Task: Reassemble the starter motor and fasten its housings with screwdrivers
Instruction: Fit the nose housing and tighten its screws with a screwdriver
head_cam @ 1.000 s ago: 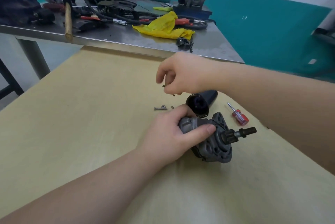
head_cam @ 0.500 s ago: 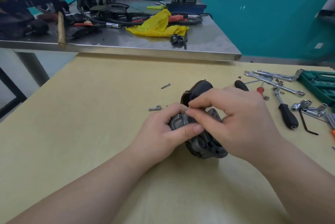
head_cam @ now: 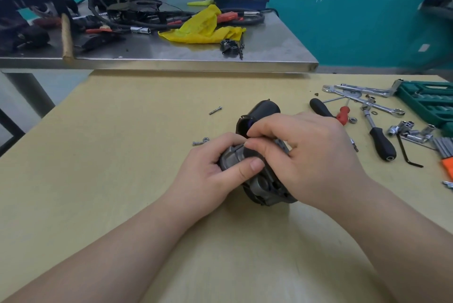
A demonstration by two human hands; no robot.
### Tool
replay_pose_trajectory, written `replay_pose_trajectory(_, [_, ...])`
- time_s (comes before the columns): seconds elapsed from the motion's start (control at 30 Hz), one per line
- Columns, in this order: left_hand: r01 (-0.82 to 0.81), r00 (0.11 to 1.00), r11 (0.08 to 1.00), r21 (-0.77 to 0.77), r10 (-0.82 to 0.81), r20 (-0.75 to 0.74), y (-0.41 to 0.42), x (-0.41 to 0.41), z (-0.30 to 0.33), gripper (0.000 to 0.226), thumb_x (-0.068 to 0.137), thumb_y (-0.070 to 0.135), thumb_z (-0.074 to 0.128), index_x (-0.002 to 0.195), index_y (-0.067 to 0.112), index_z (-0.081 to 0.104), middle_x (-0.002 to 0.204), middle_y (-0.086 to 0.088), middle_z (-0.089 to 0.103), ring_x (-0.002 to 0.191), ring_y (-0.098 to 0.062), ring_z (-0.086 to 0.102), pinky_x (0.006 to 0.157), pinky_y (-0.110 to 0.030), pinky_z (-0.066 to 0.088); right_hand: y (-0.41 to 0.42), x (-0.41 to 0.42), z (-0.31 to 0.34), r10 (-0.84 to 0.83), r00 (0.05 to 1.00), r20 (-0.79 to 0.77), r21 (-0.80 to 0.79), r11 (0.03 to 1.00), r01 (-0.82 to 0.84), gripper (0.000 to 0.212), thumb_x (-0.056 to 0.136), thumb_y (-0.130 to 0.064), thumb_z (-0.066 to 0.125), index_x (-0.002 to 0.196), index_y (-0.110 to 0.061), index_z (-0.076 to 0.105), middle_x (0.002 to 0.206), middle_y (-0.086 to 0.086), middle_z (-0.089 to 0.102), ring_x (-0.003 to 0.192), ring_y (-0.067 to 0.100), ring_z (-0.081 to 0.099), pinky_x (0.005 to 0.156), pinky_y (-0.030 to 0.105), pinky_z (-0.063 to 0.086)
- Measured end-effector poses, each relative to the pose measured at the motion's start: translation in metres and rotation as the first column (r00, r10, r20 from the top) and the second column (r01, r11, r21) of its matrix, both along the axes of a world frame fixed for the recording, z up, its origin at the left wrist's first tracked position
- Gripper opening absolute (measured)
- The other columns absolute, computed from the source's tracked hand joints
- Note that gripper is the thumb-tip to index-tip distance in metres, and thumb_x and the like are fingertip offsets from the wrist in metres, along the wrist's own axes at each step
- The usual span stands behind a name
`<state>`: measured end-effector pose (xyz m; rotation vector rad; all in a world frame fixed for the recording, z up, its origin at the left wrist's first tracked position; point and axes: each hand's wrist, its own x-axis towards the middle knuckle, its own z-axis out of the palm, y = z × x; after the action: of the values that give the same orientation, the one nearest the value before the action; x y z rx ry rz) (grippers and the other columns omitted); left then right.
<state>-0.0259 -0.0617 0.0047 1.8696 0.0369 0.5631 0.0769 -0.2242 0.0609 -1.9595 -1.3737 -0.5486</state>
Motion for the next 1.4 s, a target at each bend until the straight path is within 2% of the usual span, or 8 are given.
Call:
replay_pose_trajectory(0.4, [0.006,1.0,0.998,0.055,-0.004,-0.03,0.007,0.001,-0.008,0.032,0.079,0.062,0.078,0.091,0.033,0.067,0.076,0.013,0.061,0.071,-0.007,0.052,0.064,-0.027,0.043,0.0,-0.004,0.006,0.08,0.996,0.039,-0.168,0.983,-0.073,0.02,0.1,-0.031,0.067,0.103,-0.027,0.086,0.097,-0.01,0.076,0.092,0.018,0.072,0.065,0.041,0.057])
replay_pose_trajectory(0.63, [0.004,1.0,0.998,0.062,-0.002,-0.027,0.007,0.001,-0.007,0.026,0.079,0.062,0.079,0.095,0.044,0.069,0.084,0.016,0.069,0.078,-0.002,0.06,0.07,-0.019,0.047,-0.002,-0.004,0.005,0.062,0.998,0.019,-0.144,0.988,-0.059,0.017,0.098,-0.027,0.068,0.1,-0.023,0.085,0.095,-0.009,0.076,0.092,0.019,0.072,0.071,0.043,0.057])
replay_pose_trajectory(0.9, [0.054,0.998,0.995,0.081,-0.053,-0.022,0.008,-0.001,-0.009,0.019,0.081,0.056,0.08,0.093,0.052,0.066,0.083,0.023,0.066,0.076,-0.001,0.06,0.069,-0.015,0.043,-0.009,-0.005,0.013,0.171,0.985,-0.032,-0.266,0.948,-0.173,0.024,0.101,-0.027,0.062,0.111,-0.024,0.084,0.106,-0.011,0.073,0.101,0.018,0.068,0.074,0.044,0.057])
replay_pose_trajectory(1.0, [0.05,0.999,0.998,0.033,-0.05,-0.014,0.007,-0.003,-0.009,0.02,0.093,0.055,0.064,0.099,0.037,0.069,0.083,0.014,0.068,0.077,-0.009,0.062,0.07,-0.028,0.046,-0.013,0.0,0.017,0.178,0.984,-0.025,-0.253,0.951,-0.178,0.026,0.1,-0.025,0.062,0.114,-0.021,0.083,0.107,-0.009,0.075,0.105,0.02,0.067,0.083,0.045,0.057])
replay_pose_trajectory(1.1, [0.017,1.0,1.0,-0.015,-0.017,-0.009,0.005,-0.003,-0.01,0.048,0.101,0.055,0.047,0.105,0.014,0.072,0.088,-0.013,0.069,0.083,-0.033,0.063,0.072,-0.038,0.047,-0.024,0.031,0.022,0.051,0.992,-0.119,-0.096,0.993,-0.062,0.023,0.1,-0.022,0.064,0.112,-0.02,0.083,0.102,-0.012,0.077,0.099,0.011,0.07,0.09,0.033,0.056])
replay_pose_trajectory(1.2, [-0.049,0.999,0.998,-0.034,0.048,-0.025,-0.001,-0.001,-0.008,0.059,0.098,0.058,0.046,0.092,0.003,0.066,0.081,-0.015,0.061,0.075,-0.026,0.056,0.068,-0.031,0.042,-0.048,0.08,0.022,-0.185,0.92,-0.345,0.127,0.962,0.241,0.019,0.099,-0.021,0.067,0.107,-0.029,0.082,0.088,-0.021,0.078,0.084,0.003,0.071,0.074,0.013,0.053])
replay_pose_trajectory(1.3, [-0.137,0.99,0.99,-0.042,0.136,-0.025,-0.009,0.002,-0.004,0.05,0.096,0.055,0.049,0.077,0.01,0.057,0.069,0.004,0.048,0.067,-0.009,0.045,0.06,-0.02,0.036,-0.074,0.127,0.004,-0.394,0.783,-0.481,0.137,0.849,0.511,0.019,0.097,-0.027,0.063,0.102,-0.031,0.081,0.083,-0.014,0.077,0.075,0.005,0.068,0.073,0.027,0.056])
replay_pose_trajectory(1.4, [-0.159,0.987,0.987,-0.023,0.158,-0.009,-0.011,0.003,-0.005,0.053,0.095,0.055,0.049,0.077,0.006,0.055,0.071,-0.008,0.046,0.067,-0.01,0.043,0.059,-0.022,0.033,-0.082,0.147,-0.025,-0.482,0.667,-0.568,0.027,0.8,0.6,0.022,0.092,-0.028,0.061,0.088,-0.038,0.081,0.079,-0.023,0.073,0.068,0.008,0.058,0.065,0.028,0.047])
